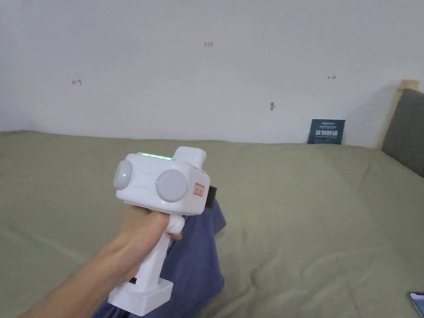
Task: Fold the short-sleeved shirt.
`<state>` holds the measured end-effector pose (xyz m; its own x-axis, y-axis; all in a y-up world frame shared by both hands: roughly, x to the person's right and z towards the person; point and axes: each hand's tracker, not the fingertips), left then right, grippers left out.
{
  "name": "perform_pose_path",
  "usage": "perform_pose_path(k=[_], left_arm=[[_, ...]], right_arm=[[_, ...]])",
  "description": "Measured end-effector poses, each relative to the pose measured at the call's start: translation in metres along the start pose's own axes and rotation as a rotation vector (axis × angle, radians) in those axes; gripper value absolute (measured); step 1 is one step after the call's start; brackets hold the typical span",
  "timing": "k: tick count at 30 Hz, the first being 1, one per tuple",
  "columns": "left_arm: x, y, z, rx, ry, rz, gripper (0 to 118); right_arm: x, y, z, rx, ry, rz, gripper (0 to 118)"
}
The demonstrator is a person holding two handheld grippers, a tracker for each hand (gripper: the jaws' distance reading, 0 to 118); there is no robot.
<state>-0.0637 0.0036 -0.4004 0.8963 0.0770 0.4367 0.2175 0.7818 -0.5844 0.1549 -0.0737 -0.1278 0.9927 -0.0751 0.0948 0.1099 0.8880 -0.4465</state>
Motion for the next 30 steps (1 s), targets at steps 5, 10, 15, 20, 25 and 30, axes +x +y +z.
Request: perform_pose_path(k=[5,10,15,20,25,30], left_arm=[[0.054,-0.023,-0.083,-0.118,-0.112,-0.025,1],[0.058,-0.085,-0.174,-0.341,-0.026,-0.021,1],[0.038,-0.119,-0.192,-0.342,-0.055,0.065,39],[0.012,-0.112,-0.12,-0.222,-0.066,0.083,109],[-0.029,-0.122,0.016,0.019,0.077,0.069,72],[-0.074,-0.167,0.142,0.165,0.201,0.147,5]], right_arm=[[0.012,-0.006,-0.015,-0.033,-0.031,-0.015,0],[0.017,-0.014,-0.033,-0.079,-0.04,-0.023,0],[0.019,-0.017,-0.044,-0.106,-0.038,-0.024,0],[0.01,-0.011,-0.036,-0.092,-0.024,-0.003,0],[-0.007,-0.003,-0.014,-0.031,-0.001,0.021,0],[-0.024,0.002,0.005,0.028,0.017,0.054,0]])
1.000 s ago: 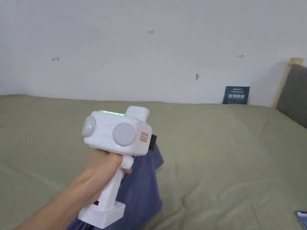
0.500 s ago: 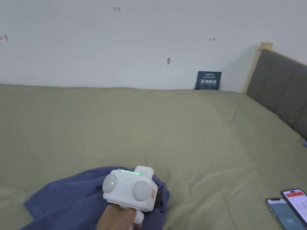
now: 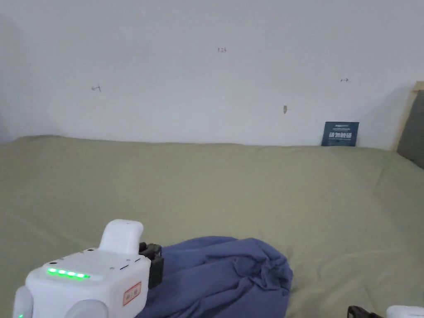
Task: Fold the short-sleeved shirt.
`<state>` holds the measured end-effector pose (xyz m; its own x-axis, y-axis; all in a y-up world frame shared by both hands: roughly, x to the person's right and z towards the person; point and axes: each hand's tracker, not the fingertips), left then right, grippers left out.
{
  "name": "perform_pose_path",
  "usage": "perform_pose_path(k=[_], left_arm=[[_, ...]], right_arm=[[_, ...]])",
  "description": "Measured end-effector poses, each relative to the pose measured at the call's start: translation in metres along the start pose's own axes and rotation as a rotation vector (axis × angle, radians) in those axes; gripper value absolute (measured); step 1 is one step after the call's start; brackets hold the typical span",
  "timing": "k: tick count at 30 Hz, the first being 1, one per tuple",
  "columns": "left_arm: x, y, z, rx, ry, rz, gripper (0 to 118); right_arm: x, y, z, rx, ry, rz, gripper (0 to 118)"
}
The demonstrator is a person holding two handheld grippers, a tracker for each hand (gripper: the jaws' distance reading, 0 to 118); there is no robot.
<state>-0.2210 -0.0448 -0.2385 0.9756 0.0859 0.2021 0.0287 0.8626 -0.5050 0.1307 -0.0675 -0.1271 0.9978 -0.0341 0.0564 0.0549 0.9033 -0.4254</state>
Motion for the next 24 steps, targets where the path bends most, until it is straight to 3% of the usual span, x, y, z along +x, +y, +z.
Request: perform_pose_path(k=[6,8,12,17,20,21,22,24], left_arm=[[-0.046,-0.021,0.092,0.1,0.217,-0.005,5],[-0.055,-0.023,0.1,0.096,0.221,-0.005,5],[-0.074,-0.027,0.086,0.039,0.254,0.011,5],[-0.1,-0.038,0.042,-0.101,0.207,0.126,5],[-0.115,-0.049,0.002,-0.201,0.211,0.104,6],[-0.12,-0.054,-0.015,-0.253,0.204,0.099,11],[-0.125,-0.058,-0.028,-0.29,0.193,0.103,29],[-0.135,-0.066,-0.055,-0.36,0.177,0.141,76]], right_arm=[[-0.018,0.004,0.016,0.056,0.014,0.045,0],[-0.023,0.006,0.016,0.055,0.031,0.052,0],[-0.034,0.011,0.015,0.071,0.049,0.065,0],[-0.04,0.013,0.006,0.066,0.059,0.068,0],[-0.041,0.01,-0.004,0.044,0.059,0.071,0],[-0.041,0.008,-0.008,0.036,0.059,0.072,0],[-0.041,0.007,-0.012,0.025,0.056,0.075,0],[-0.04,0.004,-0.02,-0.001,0.052,0.081,0]])
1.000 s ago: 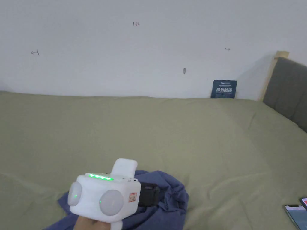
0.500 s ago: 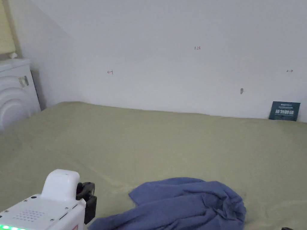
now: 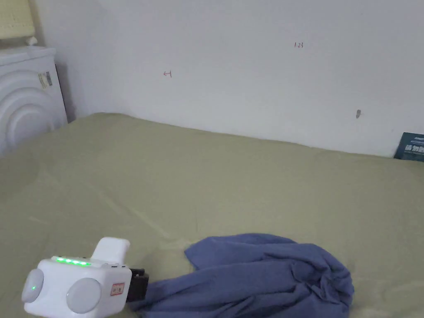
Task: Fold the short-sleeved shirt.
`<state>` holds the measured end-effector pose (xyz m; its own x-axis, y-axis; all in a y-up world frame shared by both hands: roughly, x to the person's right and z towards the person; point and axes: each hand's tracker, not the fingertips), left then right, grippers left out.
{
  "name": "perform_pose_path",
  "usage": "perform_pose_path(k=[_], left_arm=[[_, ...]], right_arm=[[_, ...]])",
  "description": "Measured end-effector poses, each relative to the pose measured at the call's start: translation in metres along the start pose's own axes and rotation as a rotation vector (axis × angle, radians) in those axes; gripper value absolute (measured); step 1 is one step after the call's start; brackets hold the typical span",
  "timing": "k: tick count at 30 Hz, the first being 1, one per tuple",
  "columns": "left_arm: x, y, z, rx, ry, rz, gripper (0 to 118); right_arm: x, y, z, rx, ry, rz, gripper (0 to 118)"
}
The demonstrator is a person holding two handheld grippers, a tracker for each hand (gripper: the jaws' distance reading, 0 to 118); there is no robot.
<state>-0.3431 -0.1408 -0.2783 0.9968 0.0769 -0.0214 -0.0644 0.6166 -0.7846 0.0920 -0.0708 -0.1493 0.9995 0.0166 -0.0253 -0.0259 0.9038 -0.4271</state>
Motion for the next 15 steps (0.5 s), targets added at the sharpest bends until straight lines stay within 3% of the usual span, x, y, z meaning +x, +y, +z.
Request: perform_pose_path(k=[1,2,5,10,11,13,15], left_arm=[[-0.002,0.001,-0.015,-0.024,0.0,0.019,98],[-0.003,0.003,-0.029,-0.036,0.013,0.015,101],[-0.005,0.007,-0.062,-0.072,0.073,-0.001,101],[0.004,-0.003,-0.087,-0.177,0.036,-0.056,99],[0.009,-0.004,-0.085,-0.178,0.027,-0.072,94],[0.015,-0.007,-0.084,-0.169,0.033,-0.135,64],[0.018,-0.004,-0.084,-0.164,0.038,-0.152,51]], right_arm=[[0.001,-0.002,-0.004,-0.008,0.001,0.0,0],[0.002,-0.003,-0.009,-0.025,0.003,0.001,0],[0.003,-0.007,-0.022,-0.061,0.0,0.009,0],[0.006,-0.013,-0.035,-0.116,0.013,-0.012,0],[0.007,-0.016,-0.038,-0.129,0.02,-0.024,0],[0.009,-0.019,-0.044,-0.154,0.021,-0.037,0],[0.011,-0.02,-0.052,-0.173,0.028,-0.041,0]])
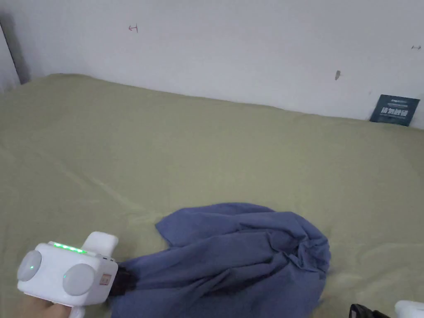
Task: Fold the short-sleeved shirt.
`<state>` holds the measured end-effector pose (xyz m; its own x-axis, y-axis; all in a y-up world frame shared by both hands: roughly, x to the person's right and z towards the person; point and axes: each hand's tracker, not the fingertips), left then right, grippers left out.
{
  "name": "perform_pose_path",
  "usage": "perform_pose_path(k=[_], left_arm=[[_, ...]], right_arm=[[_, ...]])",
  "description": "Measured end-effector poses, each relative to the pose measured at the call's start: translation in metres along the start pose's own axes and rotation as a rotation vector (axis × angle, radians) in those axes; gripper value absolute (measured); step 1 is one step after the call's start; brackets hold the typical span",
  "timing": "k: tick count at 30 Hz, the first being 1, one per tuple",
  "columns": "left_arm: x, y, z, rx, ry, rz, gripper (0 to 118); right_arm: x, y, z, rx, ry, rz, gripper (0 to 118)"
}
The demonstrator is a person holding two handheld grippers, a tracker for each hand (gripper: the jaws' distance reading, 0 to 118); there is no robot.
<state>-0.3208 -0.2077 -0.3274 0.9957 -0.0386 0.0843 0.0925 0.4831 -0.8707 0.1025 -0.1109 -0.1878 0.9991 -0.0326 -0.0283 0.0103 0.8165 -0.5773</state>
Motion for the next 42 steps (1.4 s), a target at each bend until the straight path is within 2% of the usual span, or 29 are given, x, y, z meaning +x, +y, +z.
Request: perform_pose_path(k=[1,2,7,14,15,17,18,20,21,23,25,26,27,29,30,35,39,42], left_arm=[[0.0,0.001,0.001,0.004,-0.011,0.004,24],[0.002,0.002,0.007,0.037,-0.026,0.022,11],[0.006,0.006,0.015,0.049,-0.02,0.012,11],[-0.001,0.007,0.02,0.066,-0.061,0.061,11],[-0.001,0.007,0.02,0.065,-0.063,0.064,11],[-0.001,0.007,0.017,0.059,-0.067,0.063,11],[-0.002,0.008,0.015,0.058,-0.067,0.064,11],[-0.002,0.008,0.012,0.052,-0.069,0.063,11],[-0.002,0.008,0.011,0.05,-0.07,0.063,11],[-0.004,0.01,0.007,0.045,-0.07,0.065,11],[-0.003,0.01,0.007,0.041,-0.07,0.069,11],[-0.005,0.011,0.006,0.039,-0.071,0.072,11],[-0.005,0.012,0.006,0.038,-0.072,0.073,11],[-0.006,0.013,0.008,0.037,-0.075,0.078,11],[-0.007,0.014,0.009,0.036,-0.075,0.082,11],[-0.013,0.018,0.035,0.071,-0.057,0.097,11],[-0.019,0.028,0.074,0.148,-0.02,0.101,11],[-0.022,0.036,0.11,0.217,-0.015,0.121,11]], right_arm=[[0.001,0.001,-0.003,-0.005,0.002,0.001,0],[0.003,0.004,-0.007,-0.009,0.007,0.008,0],[0.021,0.028,-0.05,-0.038,-0.009,0.063,0],[0.066,0.073,-0.157,-0.143,-0.043,0.063,0],[0.072,0.077,-0.169,-0.162,-0.022,0.039,7],[0.082,0.084,-0.193,-0.223,0.036,-0.025,92],[0.083,0.086,-0.202,-0.253,0.039,-0.025,116],[0.081,0.084,-0.215,-0.301,0.073,0.033,107],[0.079,0.084,-0.219,-0.288,0.057,0.042,106],[0.075,0.083,-0.23,-0.328,0.003,0.113,105],[0.07,0.075,-0.245,-0.335,-0.006,0.109,103],[0.07,0.074,-0.248,-0.342,-0.005,0.102,95],[0.07,0.074,-0.25,-0.348,-0.002,0.089,77],[0.073,0.077,-0.25,-0.351,-0.003,0.064,16],[0.071,0.076,-0.248,-0.341,-0.008,0.066,1],[0.07,0.085,-0.211,-0.286,-0.015,0.142,0],[0.086,0.103,-0.164,-0.227,0.002,0.096,0],[0.092,0.119,-0.126,-0.169,0.007,0.095,0]])
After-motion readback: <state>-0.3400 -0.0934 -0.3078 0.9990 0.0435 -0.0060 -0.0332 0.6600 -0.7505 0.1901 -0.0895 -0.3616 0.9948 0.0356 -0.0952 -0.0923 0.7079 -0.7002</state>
